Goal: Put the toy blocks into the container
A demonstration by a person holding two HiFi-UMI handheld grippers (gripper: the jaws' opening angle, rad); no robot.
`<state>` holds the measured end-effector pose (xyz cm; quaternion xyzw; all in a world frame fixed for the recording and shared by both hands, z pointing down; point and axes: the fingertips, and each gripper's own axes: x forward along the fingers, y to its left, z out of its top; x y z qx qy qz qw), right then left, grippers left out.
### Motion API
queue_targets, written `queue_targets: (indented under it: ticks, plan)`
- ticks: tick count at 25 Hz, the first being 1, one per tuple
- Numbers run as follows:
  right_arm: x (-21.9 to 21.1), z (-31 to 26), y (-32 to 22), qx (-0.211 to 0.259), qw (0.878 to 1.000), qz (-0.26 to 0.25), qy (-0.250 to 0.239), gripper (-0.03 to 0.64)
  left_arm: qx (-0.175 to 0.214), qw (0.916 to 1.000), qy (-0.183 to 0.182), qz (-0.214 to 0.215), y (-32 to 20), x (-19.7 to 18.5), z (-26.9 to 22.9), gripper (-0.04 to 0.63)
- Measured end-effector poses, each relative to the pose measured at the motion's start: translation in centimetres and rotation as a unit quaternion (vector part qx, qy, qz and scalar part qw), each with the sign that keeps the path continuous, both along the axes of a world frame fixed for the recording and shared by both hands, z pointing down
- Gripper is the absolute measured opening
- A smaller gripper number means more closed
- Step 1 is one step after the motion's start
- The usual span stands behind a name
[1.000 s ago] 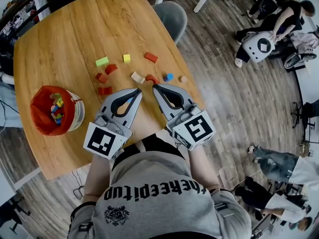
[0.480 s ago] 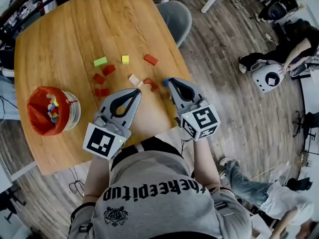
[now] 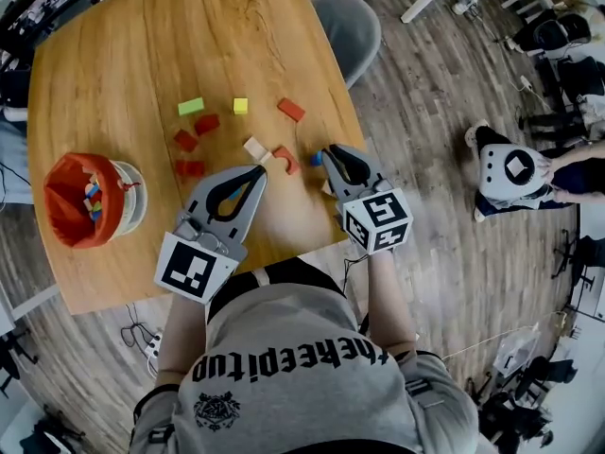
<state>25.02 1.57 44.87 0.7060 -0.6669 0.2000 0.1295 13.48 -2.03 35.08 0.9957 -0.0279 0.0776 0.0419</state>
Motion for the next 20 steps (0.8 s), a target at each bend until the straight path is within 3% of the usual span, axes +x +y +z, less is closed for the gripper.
queue_targets:
  ticks: [5,20]
  plan:
    - [0.4,2.9,0.0,-0.043,0.999,-0.011,-0.006,0.104,-0.003,0.9999,-0.006,-0.014,-0.5,0.1,0.4,0.015]
    - [0.5,8.3,0.2,-0.128,0.991,-0.033,-0.004,0.132,-0.011,0.9990,-0.019,-0.038,-1.9,0.0,1.5,0.015]
